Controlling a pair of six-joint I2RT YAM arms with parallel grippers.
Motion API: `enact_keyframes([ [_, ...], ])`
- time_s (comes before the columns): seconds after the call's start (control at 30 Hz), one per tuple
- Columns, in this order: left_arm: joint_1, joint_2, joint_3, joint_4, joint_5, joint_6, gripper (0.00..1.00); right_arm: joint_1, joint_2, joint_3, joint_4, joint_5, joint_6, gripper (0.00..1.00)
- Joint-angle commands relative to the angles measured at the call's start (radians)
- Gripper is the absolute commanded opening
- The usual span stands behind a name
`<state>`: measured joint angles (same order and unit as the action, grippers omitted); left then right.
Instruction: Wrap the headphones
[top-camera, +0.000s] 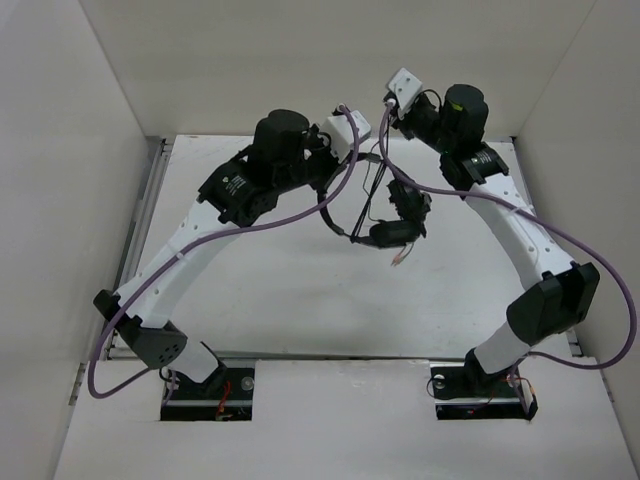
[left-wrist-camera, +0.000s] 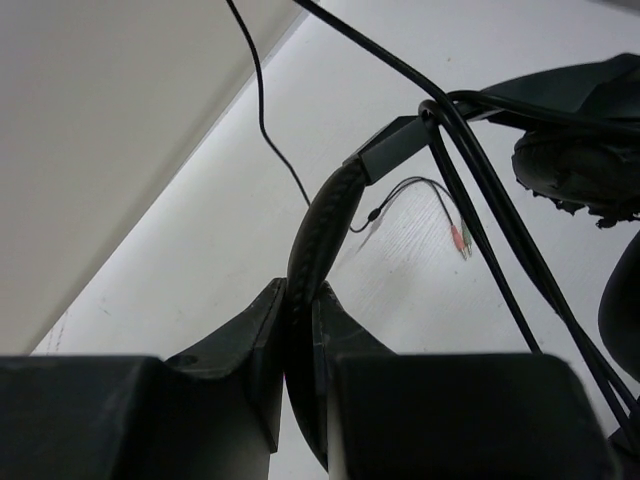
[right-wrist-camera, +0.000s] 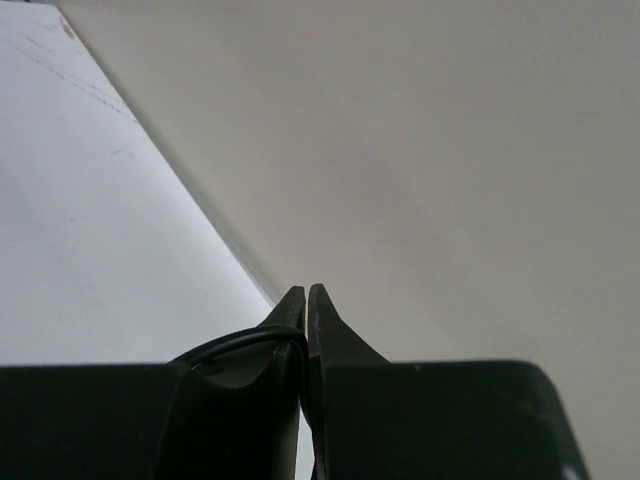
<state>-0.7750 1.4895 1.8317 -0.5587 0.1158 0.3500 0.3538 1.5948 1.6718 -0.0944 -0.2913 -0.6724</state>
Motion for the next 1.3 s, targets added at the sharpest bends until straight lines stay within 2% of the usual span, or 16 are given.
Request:
enact_keyframes([
  [0.0,-0.022,-0.012,0.130,-0.061,0.143,-0.028,0.00,-0.054,0.017,-0.059,0.096,-0.046,0.149,0.11],
  [0.27,0.003,0.063,0.423,-0.093,0.261,-0.169,0.00,-0.059,0.036,-0.217,0.254,-0.281,0.557,0.14],
  [0.4,0.015,0.097,0.520,-0.081,0.297,-0.232,0.00,-0.042,0.048,-0.268,0.410,-0.393,0.836,0.14],
  [0.6,0.035,0.130,0.603,-0.044,0.324,-0.322,0.00,0.032,0.063,-0.374,0.700,-0.421,1.174,0.17],
  [0.83,0.070,0.195,0.748,0.035,0.361,-0.459,0.00,0.096,0.135,-0.432,0.877,-0.388,1.326,0.20],
  [0.93,0.076,0.221,0.807,0.068,0.358,-0.494,0.00,0.127,0.166,-0.454,0.945,-0.391,1.384,0.25],
  [1.07,0.099,0.232,0.833,0.101,0.340,-0.529,0.00,0.170,0.191,-0.486,0.990,-0.397,1.413,0.29],
  [1.27,0.170,0.233,0.868,0.138,0.271,-0.528,0.00,0.221,0.195,-0.529,0.992,-0.413,1.403,0.30],
])
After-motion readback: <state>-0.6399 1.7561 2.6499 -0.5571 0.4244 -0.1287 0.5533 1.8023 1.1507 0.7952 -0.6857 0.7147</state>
